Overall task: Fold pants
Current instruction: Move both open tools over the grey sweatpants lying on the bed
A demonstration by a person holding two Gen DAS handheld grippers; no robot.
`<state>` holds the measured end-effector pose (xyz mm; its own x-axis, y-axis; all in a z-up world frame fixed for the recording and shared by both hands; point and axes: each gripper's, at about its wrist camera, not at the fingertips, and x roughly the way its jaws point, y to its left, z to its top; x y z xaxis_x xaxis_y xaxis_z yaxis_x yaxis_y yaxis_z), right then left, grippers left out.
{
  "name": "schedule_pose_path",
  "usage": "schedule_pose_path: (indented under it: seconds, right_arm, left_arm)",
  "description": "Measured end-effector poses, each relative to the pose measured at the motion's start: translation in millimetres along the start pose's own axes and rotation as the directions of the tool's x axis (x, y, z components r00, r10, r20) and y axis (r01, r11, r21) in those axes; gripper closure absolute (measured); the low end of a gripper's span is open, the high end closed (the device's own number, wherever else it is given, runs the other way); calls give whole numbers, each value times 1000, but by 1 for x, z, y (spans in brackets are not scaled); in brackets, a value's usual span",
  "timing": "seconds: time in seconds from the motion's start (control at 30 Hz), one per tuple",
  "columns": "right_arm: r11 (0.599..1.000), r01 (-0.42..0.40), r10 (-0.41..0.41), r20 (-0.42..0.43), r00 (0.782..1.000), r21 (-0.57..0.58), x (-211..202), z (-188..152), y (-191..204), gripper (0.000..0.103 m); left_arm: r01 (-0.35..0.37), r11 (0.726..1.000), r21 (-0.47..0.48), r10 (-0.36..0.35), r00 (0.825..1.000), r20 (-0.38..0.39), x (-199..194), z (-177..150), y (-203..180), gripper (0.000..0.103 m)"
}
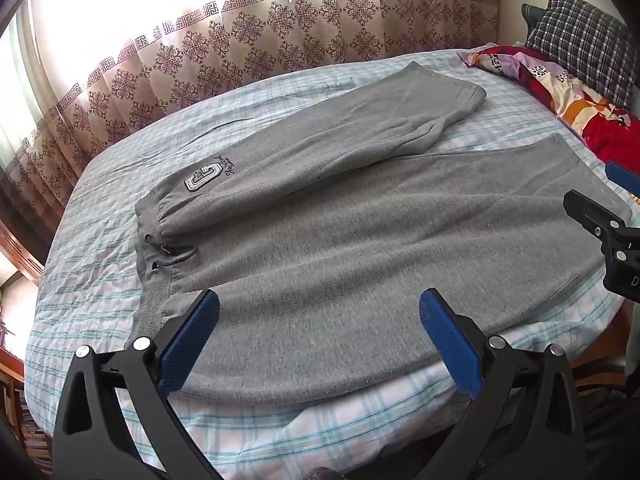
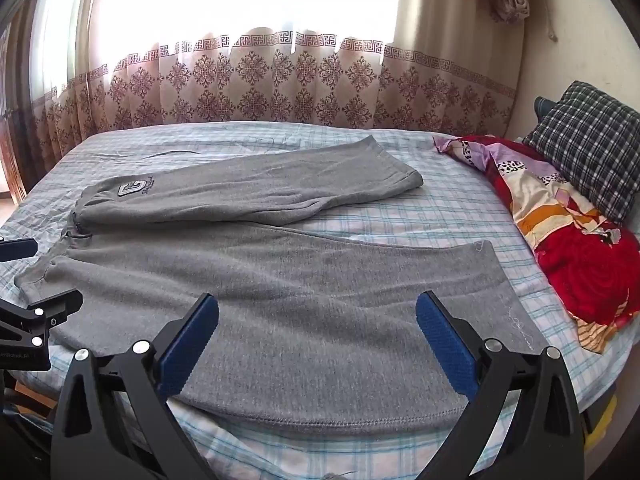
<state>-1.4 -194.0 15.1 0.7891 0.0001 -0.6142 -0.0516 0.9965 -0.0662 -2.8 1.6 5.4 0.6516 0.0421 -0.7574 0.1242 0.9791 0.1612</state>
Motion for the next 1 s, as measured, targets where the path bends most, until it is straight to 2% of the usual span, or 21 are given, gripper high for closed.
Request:
schedule_pose_path:
  seconds: [0.7,1.0]
  right_arm:
    - [1000,-12,13,-47,999,12,8,-5,-1,5]
    - [1000,-19,20,-73,997,16,15,-5,-2,5]
  left_arm:
    - [28,999,-20,-29,995,-96,25,-9,1,2]
    - [37,999,-24,-40,987,-159,40,-14,2,2]
